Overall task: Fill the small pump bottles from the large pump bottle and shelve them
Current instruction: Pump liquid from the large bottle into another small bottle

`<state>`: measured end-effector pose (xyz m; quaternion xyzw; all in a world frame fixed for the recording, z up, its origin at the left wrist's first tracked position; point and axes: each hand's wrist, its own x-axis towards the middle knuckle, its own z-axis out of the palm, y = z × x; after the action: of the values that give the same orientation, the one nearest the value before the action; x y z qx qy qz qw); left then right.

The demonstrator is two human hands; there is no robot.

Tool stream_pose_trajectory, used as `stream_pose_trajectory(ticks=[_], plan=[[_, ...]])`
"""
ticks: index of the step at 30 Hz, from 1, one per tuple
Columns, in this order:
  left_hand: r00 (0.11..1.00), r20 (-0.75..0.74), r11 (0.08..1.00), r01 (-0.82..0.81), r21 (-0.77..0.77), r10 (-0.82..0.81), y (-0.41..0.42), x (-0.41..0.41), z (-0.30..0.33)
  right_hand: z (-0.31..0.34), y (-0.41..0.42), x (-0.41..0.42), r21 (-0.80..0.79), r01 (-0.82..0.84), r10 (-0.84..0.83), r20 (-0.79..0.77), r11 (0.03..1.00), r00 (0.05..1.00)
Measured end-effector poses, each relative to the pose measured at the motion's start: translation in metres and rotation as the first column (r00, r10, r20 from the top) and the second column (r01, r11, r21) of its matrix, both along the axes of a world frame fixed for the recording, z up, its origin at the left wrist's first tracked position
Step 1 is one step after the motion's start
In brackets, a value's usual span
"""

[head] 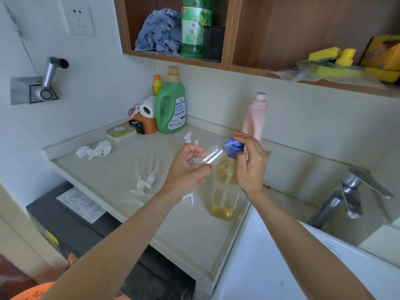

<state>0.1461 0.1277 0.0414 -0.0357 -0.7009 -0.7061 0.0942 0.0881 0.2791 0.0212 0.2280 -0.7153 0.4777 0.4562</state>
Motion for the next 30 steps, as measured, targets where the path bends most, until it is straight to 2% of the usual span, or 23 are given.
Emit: stream_pose_trajectory(ticks=[7,10,16,26,30], plan=[[0.999,-0.004,0.987,0.041,0.157,-0.041,-0.003,0.000,0.008,0.032,0.015,-0.008,0.120,-0.043,0.041,0.020,0.992,0.999],[0.998,0.003,0.977,0.066,0.204,-0.068,-0.001,-0.002,0.007,0.025,0.015,-0.006,0.104,-0.054,0.051,0.029,0.993,0.998],[0.999,0.037,0.985,0.025,0.173,-0.031,0.003,-0.008,-0.002,0.003,0.006,-0.009,0.035,-0.040,0.041,-0.007,0.999,0.999],[0.999,0.030,0.997,0.040,0.063,-0.042,-0.004,-0.002,0.004,0.020,0.003,0.001,0.079,-0.034,0.032,0.019,0.996,0.999],[0.995,0.048,0.986,0.080,0.149,-0.089,-0.003,0.000,0.010,0.033,0.007,-0.004,0.102,-0.066,0.060,0.060,0.993,0.996]])
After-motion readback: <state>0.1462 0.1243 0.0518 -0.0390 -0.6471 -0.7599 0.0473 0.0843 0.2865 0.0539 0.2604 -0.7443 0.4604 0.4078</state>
